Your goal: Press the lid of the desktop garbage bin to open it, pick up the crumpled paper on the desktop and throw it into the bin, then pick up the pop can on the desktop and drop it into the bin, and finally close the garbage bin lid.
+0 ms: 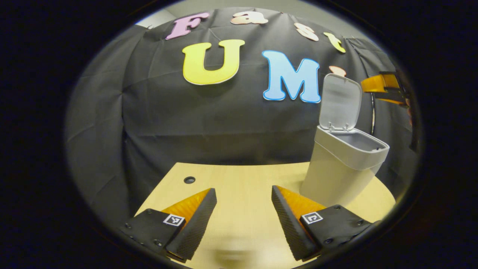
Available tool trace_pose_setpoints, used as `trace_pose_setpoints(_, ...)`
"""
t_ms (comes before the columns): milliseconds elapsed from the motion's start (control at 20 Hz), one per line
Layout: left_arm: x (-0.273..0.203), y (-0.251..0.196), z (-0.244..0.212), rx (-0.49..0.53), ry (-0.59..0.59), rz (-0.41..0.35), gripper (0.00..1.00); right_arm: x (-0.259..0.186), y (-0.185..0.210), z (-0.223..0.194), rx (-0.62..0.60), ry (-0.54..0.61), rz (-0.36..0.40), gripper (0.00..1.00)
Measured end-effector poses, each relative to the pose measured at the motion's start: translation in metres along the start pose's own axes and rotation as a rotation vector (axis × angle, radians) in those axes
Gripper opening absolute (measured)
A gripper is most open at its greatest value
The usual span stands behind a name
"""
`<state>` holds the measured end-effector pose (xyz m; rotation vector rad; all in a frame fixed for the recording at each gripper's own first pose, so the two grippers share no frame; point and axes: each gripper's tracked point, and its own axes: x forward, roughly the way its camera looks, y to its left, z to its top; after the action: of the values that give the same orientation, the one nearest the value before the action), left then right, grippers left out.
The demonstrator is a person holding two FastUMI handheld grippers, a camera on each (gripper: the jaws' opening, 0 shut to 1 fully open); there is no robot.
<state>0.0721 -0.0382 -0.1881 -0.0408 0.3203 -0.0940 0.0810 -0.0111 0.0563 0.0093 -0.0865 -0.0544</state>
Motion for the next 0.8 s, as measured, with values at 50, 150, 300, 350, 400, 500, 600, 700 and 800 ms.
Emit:
trace_pose_setpoints(50, 0.0, -0.001, 0.0, 0.001, 0.002, -0.006, 1.0, 0.004, -0.002, 0.004, -0.008, -0.012, -0.008, 0.87)
trace_pose_setpoints(150, 0.001, -0.004, -0.002, 0.007, 0.008, -0.015, 0.98, 0.01, -0.005, 0.012, -0.018, -0.032, -0.019, 0.87)
trace_pose_setpoints(300, 0.004, -0.004, -0.007, 0.007, 0.023, -0.023, 0.98, 0.024, -0.011, 0.032, -0.031, -0.079, -0.034, 0.87)
trace_pose_setpoints(350, 0.005, -0.003, -0.011, 0.003, 0.032, -0.024, 0.98, 0.03, -0.012, 0.04, -0.039, -0.096, -0.035, 0.87)
trace_pose_setpoints(400, 0.005, -0.003, -0.014, 0.0, 0.037, -0.024, 1.0, 0.034, -0.012, 0.044, -0.044, -0.106, -0.031, 0.87)
trace_pose_setpoints(500, 0.004, -0.002, -0.018, -0.004, 0.046, -0.022, 1.0, 0.043, -0.013, 0.052, -0.052, -0.125, -0.034, 0.87)
trace_pose_setpoints(600, 0.003, 0.0, -0.023, -0.002, 0.053, -0.016, 0.98, 0.052, -0.013, 0.057, -0.056, -0.142, -0.034, 0.87)
trace_pose_setpoints(700, 0.004, 0.003, -0.026, 0.0, 0.062, -0.013, 1.0, 0.063, -0.012, 0.053, -0.061, -0.151, -0.032, 0.95)
trace_pose_setpoints(800, 0.004, 0.008, -0.03, -0.003, 0.069, -0.004, 1.0, 0.072, -0.012, 0.058, -0.073, -0.167, -0.037, 0.86)
